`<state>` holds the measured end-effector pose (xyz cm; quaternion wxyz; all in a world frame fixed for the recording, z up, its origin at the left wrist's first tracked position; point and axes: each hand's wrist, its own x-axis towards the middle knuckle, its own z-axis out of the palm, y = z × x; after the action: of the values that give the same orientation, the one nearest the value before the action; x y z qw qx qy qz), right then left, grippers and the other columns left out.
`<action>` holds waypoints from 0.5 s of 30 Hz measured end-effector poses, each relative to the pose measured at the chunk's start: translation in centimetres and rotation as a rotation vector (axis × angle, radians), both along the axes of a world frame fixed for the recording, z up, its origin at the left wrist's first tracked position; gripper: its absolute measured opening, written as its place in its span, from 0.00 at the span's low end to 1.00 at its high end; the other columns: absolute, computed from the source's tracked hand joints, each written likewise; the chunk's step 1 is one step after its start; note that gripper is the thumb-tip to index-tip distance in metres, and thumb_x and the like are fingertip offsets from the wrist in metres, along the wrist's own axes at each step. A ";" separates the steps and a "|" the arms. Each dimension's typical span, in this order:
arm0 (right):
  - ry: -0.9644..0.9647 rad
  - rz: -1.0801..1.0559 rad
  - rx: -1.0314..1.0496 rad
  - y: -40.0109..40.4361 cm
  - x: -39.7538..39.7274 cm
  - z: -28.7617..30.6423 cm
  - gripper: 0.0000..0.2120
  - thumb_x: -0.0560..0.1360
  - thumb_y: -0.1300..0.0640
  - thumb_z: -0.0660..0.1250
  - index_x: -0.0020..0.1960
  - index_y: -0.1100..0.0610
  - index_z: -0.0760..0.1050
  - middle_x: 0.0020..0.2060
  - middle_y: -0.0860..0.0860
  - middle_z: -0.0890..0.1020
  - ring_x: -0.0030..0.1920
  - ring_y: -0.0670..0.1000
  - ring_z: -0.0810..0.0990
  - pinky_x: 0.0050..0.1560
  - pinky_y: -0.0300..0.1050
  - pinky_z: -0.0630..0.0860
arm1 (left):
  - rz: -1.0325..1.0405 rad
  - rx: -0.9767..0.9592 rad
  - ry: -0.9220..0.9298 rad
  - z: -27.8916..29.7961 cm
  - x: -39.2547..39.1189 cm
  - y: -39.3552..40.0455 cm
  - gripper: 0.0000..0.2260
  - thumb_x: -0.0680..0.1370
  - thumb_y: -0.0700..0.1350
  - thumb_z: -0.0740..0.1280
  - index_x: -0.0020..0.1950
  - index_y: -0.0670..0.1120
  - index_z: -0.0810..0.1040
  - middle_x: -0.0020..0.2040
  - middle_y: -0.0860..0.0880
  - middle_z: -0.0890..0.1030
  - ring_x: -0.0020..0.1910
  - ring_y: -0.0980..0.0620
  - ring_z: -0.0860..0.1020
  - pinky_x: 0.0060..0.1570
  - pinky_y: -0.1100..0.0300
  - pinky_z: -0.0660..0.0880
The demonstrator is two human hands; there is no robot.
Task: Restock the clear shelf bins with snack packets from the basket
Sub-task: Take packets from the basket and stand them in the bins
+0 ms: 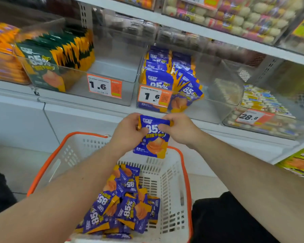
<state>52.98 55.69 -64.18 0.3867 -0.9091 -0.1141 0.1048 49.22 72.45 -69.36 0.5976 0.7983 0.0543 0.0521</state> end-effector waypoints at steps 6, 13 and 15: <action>-0.415 -0.387 0.305 -2.3 2.8 3.8 0.09 0.74 0.60 0.64 0.36 0.62 0.75 0.31 0.51 0.74 0.35 0.49 0.71 0.39 0.52 0.71 | 0.344 0.600 -0.312 4.3 3.8 -0.8 0.33 0.70 0.45 0.68 0.74 0.47 0.63 0.71 0.48 0.69 0.71 0.45 0.64 0.67 0.46 0.60; -0.673 -0.840 0.390 -5.1 5.9 6.3 0.08 0.77 0.60 0.61 0.45 0.60 0.79 0.38 0.51 0.77 0.39 0.49 0.71 0.39 0.42 0.64 | 0.307 0.867 -0.219 4.1 6.4 -0.9 0.46 0.69 0.47 0.71 0.79 0.41 0.47 0.78 0.45 0.55 0.78 0.44 0.49 0.73 0.37 0.49; -0.651 -0.887 0.331 -5.4 6.8 6.6 0.09 0.78 0.57 0.61 0.46 0.58 0.79 0.40 0.50 0.78 0.40 0.49 0.72 0.40 0.43 0.65 | 0.330 0.910 -0.245 3.8 6.4 -0.9 0.45 0.69 0.47 0.71 0.79 0.40 0.49 0.77 0.44 0.59 0.78 0.43 0.52 0.72 0.37 0.52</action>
<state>59.83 50.27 -57.62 0.4760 -0.7826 0.1502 -0.3719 55.62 71.56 -65.57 0.1746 0.9468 0.0810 0.2579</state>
